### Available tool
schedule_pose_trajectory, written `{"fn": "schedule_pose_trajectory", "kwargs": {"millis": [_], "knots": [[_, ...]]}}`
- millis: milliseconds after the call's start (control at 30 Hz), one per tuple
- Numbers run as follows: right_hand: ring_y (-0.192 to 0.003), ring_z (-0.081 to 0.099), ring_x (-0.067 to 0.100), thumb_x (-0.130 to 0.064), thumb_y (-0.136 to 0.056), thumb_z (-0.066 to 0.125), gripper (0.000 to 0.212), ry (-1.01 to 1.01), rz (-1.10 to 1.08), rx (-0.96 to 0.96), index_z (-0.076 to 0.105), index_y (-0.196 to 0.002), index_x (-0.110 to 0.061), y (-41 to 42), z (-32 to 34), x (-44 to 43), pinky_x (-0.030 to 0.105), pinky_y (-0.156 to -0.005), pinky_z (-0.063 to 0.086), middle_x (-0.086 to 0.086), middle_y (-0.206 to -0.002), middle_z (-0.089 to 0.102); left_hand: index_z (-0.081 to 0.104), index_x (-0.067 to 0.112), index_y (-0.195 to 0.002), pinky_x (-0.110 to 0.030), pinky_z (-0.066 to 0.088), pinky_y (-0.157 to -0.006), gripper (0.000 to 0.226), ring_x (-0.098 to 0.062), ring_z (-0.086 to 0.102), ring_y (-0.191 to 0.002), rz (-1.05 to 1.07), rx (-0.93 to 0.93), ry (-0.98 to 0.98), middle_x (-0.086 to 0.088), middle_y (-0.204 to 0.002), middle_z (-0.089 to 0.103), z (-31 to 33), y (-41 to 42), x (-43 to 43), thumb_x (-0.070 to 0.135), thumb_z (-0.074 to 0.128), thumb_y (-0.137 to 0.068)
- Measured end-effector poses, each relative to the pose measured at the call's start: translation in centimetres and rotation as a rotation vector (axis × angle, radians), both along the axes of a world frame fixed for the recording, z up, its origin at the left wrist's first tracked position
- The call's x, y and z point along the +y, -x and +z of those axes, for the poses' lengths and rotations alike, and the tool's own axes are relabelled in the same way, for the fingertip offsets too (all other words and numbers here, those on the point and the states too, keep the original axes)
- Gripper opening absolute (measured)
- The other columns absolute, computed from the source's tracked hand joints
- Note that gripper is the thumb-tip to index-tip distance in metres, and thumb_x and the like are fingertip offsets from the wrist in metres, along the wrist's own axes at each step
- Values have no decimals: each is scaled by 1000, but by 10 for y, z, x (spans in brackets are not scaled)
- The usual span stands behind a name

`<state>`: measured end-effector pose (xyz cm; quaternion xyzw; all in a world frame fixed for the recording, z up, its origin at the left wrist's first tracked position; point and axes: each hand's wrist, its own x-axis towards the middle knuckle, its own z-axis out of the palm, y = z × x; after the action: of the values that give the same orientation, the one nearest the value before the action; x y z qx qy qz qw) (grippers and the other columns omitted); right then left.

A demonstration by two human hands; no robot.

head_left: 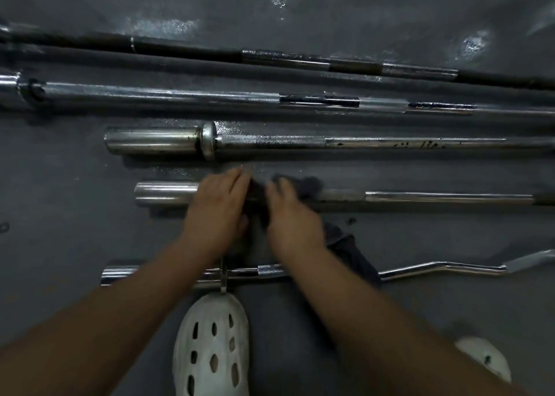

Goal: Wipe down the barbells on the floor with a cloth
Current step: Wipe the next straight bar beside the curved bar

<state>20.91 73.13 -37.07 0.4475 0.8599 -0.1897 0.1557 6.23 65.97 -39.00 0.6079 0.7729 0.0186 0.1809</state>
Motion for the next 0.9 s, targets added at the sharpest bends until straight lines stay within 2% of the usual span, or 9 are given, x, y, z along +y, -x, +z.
{"fn": "schedule_pose_trajectory", "kwargs": {"millis": [67, 133, 300, 467, 567, 667, 733, 833, 900], "knots": [[-106, 64, 35, -15, -94, 52, 74, 54, 66, 50, 13, -156, -27, 5, -7, -20, 44, -77, 54, 3, -165, 6, 39, 12, -146, -47, 27, -111, 94, -35, 44, -129, 3, 16, -87, -15, -150, 39, -7, -15, -21, 31, 78, -63], [-106, 64, 35, -15, -92, 51, 76, 23, 34, 91, 13, -155, -32, -17, -12, -10, 46, -81, 55, -3, -166, 3, 36, 18, -147, -45, 23, -110, 96, -32, 42, -130, -27, 39, -110, -11, -151, 38, -13, -8, -19, 33, 76, -60], [-119, 57, 35, -18, -86, 55, 69, -40, -351, 59, 31, -150, -31, -98, -7, 70, 44, -94, 46, -8, -161, 20, 25, 18, -154, -47, 25, -114, 99, -31, 33, -138, 68, -83, -103, -8, -154, 33, -6, 17, 6, 41, 68, -67], [-119, 54, 37, -9, -87, 52, 53, -57, -552, 107, 46, -138, -19, -114, -8, 95, 43, -94, 44, 3, -153, 33, 29, 8, -152, -44, 17, -119, 100, -29, 36, -136, 72, 32, -130, -16, -145, 45, -10, 6, -20, 42, 60, -64], [-128, 50, 34, -9, -86, 51, 64, 75, -425, 131, 38, -147, -24, -73, -2, 55, 42, -101, 42, 0, -161, 22, 40, 12, -145, -47, 27, -114, 85, -30, 44, -128, 168, -75, -141, -12, -137, 52, -2, -2, -23, 42, 53, -67], [-128, 51, 33, -11, -85, 51, 76, 204, -125, 117, 25, -153, -34, -53, 5, 8, 41, -100, 46, -7, -165, 8, 56, 17, -123, -43, 39, -90, 55, -30, 52, -102, 232, -147, -214, -6, -112, 60, 11, -8, -36, 40, 48, -74], [-130, 49, 30, -11, -85, 51, 71, 180, -177, 146, 34, -150, -33, -70, 6, 15, 40, -102, 45, -7, -162, 20, 58, 17, -114, -41, 37, -82, 42, -28, 50, -93, 272, -167, -226, -5, -102, 59, 9, -9, -42, 40, 45, -81], [-125, 52, 28, -10, -83, 51, 59, 83, -405, 170, 52, -140, -25, -105, -5, 40, 38, -100, 45, -3, -148, 44, 56, 19, -119, -42, 38, -85, 37, -28, 53, -99, 296, -122, -131, -4, -106, 60, 3, -13, -42, 42, 42, -93], [-124, 53, 30, -13, -81, 48, 56, 98, -470, 173, 55, -136, -23, -98, -2, 30, 41, -101, 46, -1, -147, 45, 56, 20, -117, -42, 38, -86, 38, -28, 56, -99, 219, -75, -69, -1, -104, 63, 2, -22, -48, 44, 34, -98]]}}
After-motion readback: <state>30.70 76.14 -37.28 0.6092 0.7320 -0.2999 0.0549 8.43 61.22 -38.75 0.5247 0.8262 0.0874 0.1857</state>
